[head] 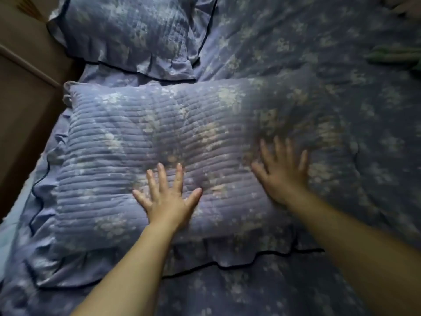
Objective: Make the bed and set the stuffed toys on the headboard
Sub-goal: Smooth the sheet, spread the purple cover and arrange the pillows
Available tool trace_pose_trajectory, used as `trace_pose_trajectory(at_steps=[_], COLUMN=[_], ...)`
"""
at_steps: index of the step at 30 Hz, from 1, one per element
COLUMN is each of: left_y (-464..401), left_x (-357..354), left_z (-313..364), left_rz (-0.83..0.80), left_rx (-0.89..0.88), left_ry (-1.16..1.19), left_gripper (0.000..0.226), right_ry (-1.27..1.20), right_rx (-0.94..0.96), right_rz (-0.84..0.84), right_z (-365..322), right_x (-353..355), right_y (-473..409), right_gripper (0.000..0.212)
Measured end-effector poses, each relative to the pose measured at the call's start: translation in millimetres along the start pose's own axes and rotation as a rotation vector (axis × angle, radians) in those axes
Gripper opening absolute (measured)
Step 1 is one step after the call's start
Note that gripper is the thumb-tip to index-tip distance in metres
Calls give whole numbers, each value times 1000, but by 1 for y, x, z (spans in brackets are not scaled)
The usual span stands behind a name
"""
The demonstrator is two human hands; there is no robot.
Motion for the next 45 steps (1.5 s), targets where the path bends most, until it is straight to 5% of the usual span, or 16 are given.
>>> trace_pose_trajectory(at_steps=[2, 6, 9, 10, 15, 18, 21, 25, 28, 35, 45], left_y=[-10, 2, -10, -17, -16, -28, -43, -58, -60, -8, 76], left_x=[1, 57, 11, 5, 51, 46, 47, 61, 66, 108, 207], left_z=[-5, -7, -17, -24, -57, -84, -92, -95, -96, -103, -105], left_rz=[-116, 508, 21, -39, 329, 228, 202, 170, 118, 277, 551], left_rx=[1, -69, -43, -29, -7, 107, 133, 131, 111, 177, 204], left_ry=[41, 208, 49, 71, 200, 115, 37, -74, -98, 47, 172], left_gripper=[81, 63, 65, 64, 60, 73, 58, 24, 28, 19, 9], right_ry=[22, -224, 69, 96, -203, -175, -68, 3, 84, -94, -313], right_rx=[-21, 39, 195, 188, 89, 21, -62, -182, -155, -71, 323], right_rz=[-204, 369, -196, -261, 54, 8, -66, -71, -50, 61, 367], right_z=[-10, -36, -71, -73, -71, -72, -73, -63, -63, -68, -128], right_x=[-28, 34, -36, -47, 1, 3, 4, 1, 0, 39, 187], right_y=[-1, 3, 12, 11, 3, 2, -15, -41, -47, -31, -23], right_gripper=[69, 63, 62, 62, 62, 78, 90, 58, 15, 16, 11])
Point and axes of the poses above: each hand's wrist, its own y-axis away from the middle knuckle, its own x-axis out of the back of the hand, z = x × y, the point moved 7 cm from there along -y, towards the middle knuckle, and after that the axes turned 5 degrees about -y, right-handed, at the moved point
